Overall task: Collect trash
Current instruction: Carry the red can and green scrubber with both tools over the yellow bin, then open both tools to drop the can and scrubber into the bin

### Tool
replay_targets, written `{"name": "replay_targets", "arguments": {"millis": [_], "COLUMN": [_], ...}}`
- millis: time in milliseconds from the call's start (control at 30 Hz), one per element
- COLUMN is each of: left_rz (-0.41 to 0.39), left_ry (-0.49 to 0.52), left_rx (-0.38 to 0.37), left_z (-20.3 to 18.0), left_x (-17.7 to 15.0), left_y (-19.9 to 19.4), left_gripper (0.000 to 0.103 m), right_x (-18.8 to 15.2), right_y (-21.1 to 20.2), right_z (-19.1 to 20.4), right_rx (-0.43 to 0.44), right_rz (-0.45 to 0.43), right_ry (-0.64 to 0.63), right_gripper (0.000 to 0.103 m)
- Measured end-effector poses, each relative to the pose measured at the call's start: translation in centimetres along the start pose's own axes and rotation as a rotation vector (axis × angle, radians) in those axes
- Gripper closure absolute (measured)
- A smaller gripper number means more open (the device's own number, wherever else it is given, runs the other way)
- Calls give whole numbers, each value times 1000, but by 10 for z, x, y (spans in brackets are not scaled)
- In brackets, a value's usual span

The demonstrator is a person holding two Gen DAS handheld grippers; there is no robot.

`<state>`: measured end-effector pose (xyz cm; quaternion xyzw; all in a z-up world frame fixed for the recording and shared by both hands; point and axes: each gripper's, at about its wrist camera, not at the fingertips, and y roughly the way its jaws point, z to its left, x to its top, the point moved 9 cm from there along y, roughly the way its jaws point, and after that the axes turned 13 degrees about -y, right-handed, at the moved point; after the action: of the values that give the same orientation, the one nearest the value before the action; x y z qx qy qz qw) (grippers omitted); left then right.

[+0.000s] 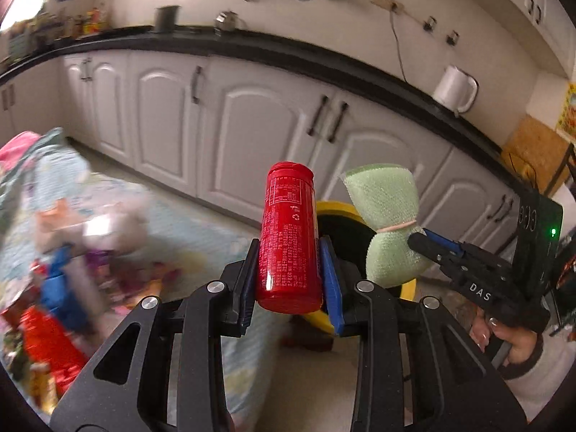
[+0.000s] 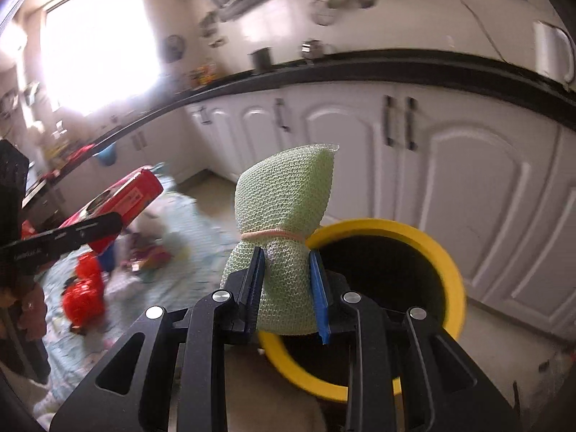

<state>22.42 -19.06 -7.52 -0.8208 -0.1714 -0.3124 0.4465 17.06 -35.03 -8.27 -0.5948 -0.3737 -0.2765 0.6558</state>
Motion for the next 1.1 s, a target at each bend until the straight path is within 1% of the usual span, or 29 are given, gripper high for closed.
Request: {"name": "replay_targets", "arguments": {"millis": [100,233,333,467,633,800,833,867,900,967,1033,1100], "left_rz": [50,97,132,181,237,255,255,252,248,236,227,210], "left_ry": [33,62,65,82,90,78,75,68,61,50,43,36], "left_rx": [-13,-23,-32,-36,-35,-28,-24,-19,-18,-15,-13,-10], "left_z": [-22,-40,-49,-59,-65,-62,-61,-59,-58,-56,-53,-51], "left_x": [-9,-16,-19,-23,-25,-24,-24,-23,-22,-18,-15,-12], "left_y": [33,64,85,112,139,150,151,151,151,149,145,139], "left_gripper": [78,78,78,78,78,78,75,70,67,62,57,51], "right_x": [-13,-32,-49,-69,-89,-98,-97,-97,-96,-96,-96,-95], "right_y": [4,11,17,24,31,36,37,38,40,41,40,38], "right_z": [-27,-54,-70,-81,-91,-95,-95,-95,-95,-97,-99,-101], "right_rx": [-39,-84,-106,-124,-120,-107,-100,-89,-82,-84,-85,-97], "right_rz": [26,69,103,144,183,195,196,199,201,196,195,188], "right_ry": [50,89,118,140,173,200,206,212,216,231,239,244], "right_gripper": [79,79,79,78,77,75,74,72,69,68,64,54]}}
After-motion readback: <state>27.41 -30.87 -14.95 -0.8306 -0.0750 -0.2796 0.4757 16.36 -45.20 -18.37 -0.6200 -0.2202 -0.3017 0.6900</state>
